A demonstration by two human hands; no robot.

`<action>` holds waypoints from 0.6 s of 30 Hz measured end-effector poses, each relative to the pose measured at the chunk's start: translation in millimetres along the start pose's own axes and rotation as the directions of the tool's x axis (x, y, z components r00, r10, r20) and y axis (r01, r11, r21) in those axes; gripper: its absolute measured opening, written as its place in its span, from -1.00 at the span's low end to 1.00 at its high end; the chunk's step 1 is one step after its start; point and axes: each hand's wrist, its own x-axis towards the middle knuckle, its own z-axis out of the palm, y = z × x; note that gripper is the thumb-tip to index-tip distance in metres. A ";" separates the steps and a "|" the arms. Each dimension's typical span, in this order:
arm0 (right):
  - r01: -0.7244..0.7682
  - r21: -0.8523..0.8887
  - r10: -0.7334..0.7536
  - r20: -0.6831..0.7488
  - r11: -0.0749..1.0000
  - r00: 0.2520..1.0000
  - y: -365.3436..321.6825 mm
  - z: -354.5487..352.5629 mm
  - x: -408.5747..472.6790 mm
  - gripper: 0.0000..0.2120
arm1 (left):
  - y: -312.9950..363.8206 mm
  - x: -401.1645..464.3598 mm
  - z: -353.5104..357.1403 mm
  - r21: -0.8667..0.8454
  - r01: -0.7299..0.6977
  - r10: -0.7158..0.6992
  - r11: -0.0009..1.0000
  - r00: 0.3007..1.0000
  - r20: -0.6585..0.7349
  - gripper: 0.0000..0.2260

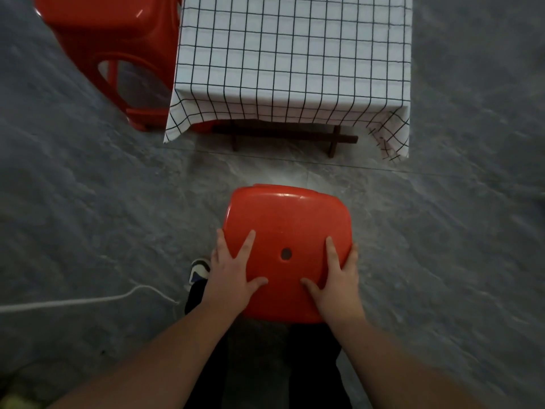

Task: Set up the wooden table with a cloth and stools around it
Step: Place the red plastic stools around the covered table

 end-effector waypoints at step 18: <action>-0.040 -0.027 0.040 0.000 0.999 0.999 -0.4 -0.4 -1.9 0.04 | -1.9 -4.0 1.0 -0.038 0.014 -0.014 0.999 1.000 -0.001 -0.05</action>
